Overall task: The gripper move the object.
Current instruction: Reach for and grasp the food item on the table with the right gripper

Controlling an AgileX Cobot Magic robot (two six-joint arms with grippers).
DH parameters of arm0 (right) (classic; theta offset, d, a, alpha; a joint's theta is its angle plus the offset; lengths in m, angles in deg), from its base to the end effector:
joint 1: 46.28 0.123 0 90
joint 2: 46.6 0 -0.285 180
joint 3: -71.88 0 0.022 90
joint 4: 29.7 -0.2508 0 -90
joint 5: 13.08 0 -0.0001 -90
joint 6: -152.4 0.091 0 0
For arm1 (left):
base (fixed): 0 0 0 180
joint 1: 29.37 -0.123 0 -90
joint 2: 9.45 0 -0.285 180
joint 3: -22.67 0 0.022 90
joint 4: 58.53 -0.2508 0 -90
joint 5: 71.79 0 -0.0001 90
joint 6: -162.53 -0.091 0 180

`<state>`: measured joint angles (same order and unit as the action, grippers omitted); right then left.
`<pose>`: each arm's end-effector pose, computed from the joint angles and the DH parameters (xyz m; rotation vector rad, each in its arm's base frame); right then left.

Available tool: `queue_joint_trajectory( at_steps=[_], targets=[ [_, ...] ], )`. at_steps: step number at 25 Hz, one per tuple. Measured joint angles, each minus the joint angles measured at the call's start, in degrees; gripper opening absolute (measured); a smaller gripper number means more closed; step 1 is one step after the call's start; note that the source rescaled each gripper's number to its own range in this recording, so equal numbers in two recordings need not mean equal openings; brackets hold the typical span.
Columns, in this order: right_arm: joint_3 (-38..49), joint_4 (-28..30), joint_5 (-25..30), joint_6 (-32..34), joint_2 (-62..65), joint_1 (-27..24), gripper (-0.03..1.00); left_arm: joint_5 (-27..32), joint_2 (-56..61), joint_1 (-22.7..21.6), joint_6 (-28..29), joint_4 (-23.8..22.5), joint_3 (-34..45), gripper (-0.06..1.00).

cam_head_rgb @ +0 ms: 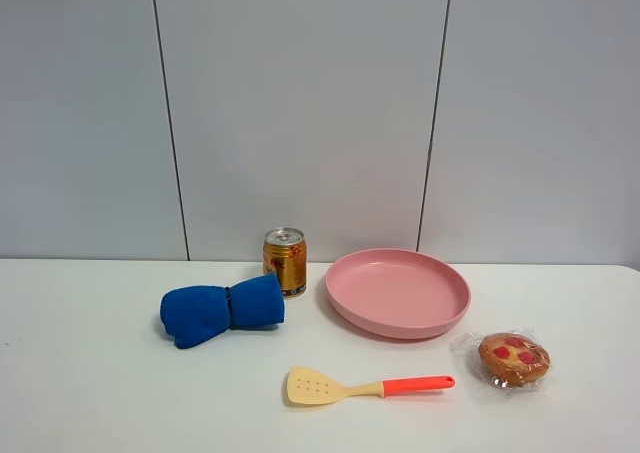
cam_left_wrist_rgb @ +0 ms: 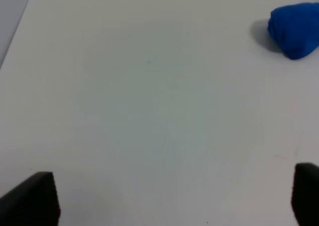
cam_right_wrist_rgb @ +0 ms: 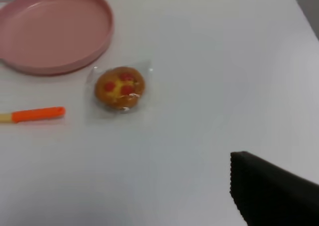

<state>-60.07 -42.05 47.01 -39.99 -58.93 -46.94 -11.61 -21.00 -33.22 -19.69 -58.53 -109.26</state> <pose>0.0064 0.0168 0.2823 -0.2124 2.0740 0.1227 0.0049 0.0003 0.2806 -0.0298 2.0913 0.0642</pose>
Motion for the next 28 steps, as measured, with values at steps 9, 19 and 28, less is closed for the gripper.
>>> queue_joint_trajectory(
  at_steps=[9,19,28],
  targets=[
    [-15.24,-12.24,-16.26,-26.21,-26.62,0.22,1.0,0.0,0.0,0.0,0.0,0.0,0.0,1.0],
    [-18.77,6.0,-21.0,-8.66,-60.39,9.77,1.0,0.0,0.0,0.0,0.0,0.0,0.0,1.0],
    [-18.83,24.56,-27.52,19.91,-78.92,11.85,1.0,0.0,0.0,0.0,0.05,0.0,0.0,1.0]
  ],
)
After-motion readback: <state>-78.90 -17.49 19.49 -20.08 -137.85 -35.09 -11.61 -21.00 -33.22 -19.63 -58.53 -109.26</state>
